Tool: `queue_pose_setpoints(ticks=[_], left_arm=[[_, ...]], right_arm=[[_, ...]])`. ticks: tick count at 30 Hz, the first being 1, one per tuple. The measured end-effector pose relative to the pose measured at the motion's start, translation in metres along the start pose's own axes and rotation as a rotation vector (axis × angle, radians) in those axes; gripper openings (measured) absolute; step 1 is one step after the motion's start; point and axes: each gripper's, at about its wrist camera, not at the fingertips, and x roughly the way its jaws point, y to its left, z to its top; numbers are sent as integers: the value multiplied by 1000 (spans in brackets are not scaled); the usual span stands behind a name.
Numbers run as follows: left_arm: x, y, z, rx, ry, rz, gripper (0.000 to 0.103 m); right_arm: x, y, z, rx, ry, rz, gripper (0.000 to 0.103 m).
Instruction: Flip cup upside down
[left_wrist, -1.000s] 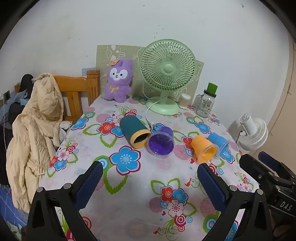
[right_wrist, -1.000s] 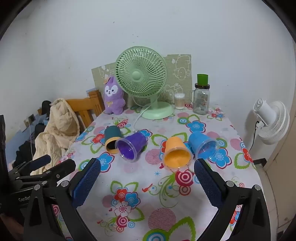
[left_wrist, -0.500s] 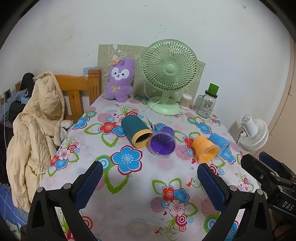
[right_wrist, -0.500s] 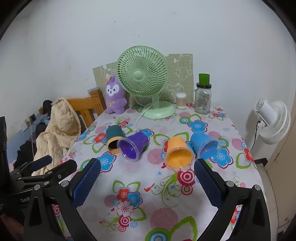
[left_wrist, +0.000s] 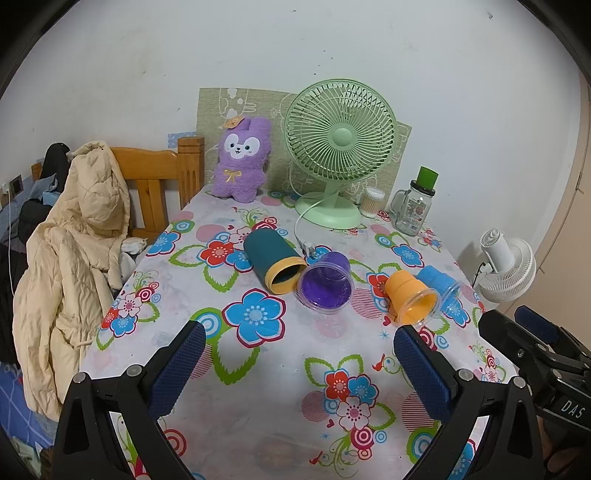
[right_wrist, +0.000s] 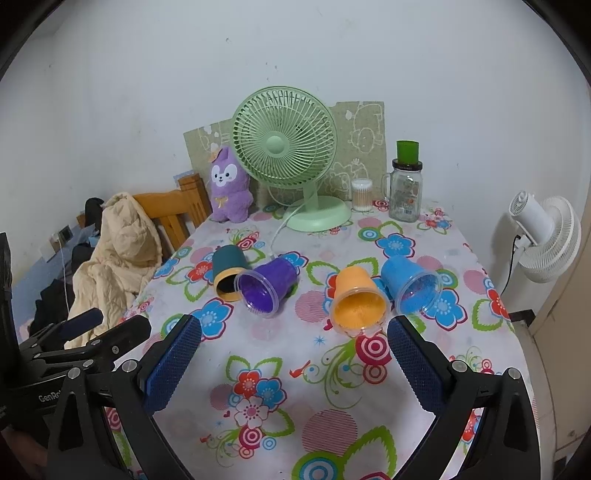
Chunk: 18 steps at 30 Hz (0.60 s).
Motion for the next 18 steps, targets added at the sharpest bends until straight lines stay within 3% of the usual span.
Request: queue_pose_setpoints(ticks=[18], left_arm=[[-1,1,-1,-4,5,3,103]], right_arm=[[3,2,4,-10,12,-28,102]])
